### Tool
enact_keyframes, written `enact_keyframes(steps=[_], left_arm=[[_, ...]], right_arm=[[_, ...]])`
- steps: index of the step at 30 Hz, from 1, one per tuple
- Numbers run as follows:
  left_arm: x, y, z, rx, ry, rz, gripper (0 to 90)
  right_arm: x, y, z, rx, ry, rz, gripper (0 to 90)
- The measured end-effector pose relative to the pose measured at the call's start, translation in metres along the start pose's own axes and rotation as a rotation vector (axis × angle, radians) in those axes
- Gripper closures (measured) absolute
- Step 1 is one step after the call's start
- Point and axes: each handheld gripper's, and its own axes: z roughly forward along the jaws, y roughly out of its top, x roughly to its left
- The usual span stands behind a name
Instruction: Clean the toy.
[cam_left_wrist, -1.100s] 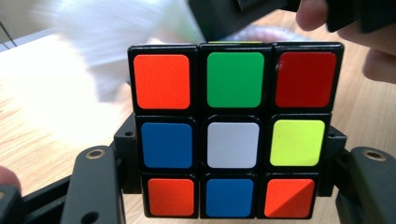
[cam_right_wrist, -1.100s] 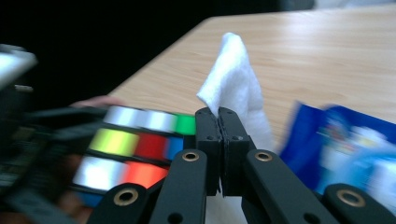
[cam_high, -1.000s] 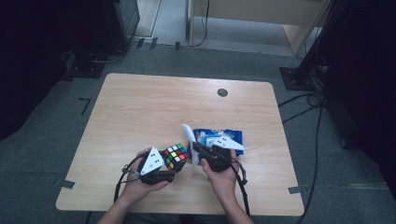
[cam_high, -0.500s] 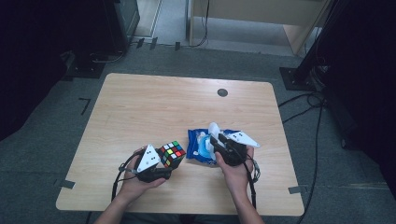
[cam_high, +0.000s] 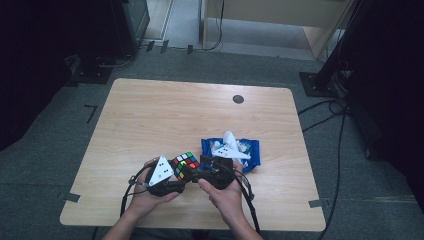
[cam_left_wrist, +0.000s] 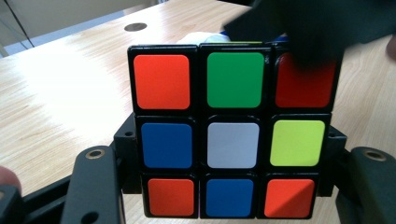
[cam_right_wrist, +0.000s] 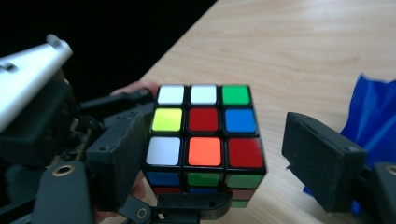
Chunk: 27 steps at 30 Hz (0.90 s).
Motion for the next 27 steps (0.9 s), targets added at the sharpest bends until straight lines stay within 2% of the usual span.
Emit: enact_keyframes(steps=[3, 8, 9, 12, 14, 16, 18, 20, 22, 24, 25, 27], left_arm=[[-0.002, 0.000, 0.002, 0.010, 0.003, 0.008, 33.8], [-0.003, -0.001, 0.004, 0.018, 0.006, 0.004, 33.8], [-0.004, -0.001, 0.005, 0.022, 0.011, 0.008, 33.8], [-0.005, -0.001, 0.007, 0.032, 0.016, 0.003, 33.7], [-0.005, -0.001, 0.009, 0.046, 0.008, -0.004, 33.7], [-0.005, -0.002, 0.010, 0.061, 0.007, -0.007, 33.6], [-0.005, -0.002, 0.010, 0.064, 0.014, -0.003, 33.6], [-0.004, -0.002, 0.009, 0.059, 0.019, 0.003, 33.8], [0.000, -0.002, 0.007, 0.055, 0.015, -0.022, 33.8], [0.004, -0.003, 0.005, 0.046, 0.028, -0.035, 33.8], [0.006, -0.002, 0.003, 0.043, 0.030, -0.038, 33.8], [0.009, -0.002, 0.000, 0.024, 0.033, -0.052, 33.8]], right_arm=[[0.000, -0.005, 0.004, 0.004, 0.016, 0.008, 33.6], [0.004, -0.008, 0.005, 0.002, -0.027, -0.026, 34.2], [0.006, -0.008, 0.005, 0.003, -0.041, -0.051, 34.2], [0.014, -0.010, 0.007, 0.002, -0.104, -0.174, 34.3], [0.019, -0.012, 0.008, 0.012, -0.145, -0.226, 34.3], [0.021, -0.014, 0.010, 0.018, -0.174, -0.268, 34.3], [0.023, -0.015, 0.011, 0.028, -0.188, -0.289, 34.2], [0.021, -0.013, 0.011, 0.034, -0.171, -0.277, 33.9], [0.017, -0.009, 0.007, 0.014, -0.115, -0.237, 32.9], [0.013, -0.004, 0.000, -0.019, -0.069, -0.189, 32.3], [0.009, 0.000, -0.006, -0.056, -0.051, -0.153, 36.1], [0.001, 0.004, -0.016, -0.124, -0.051, -0.107, 48.9]])
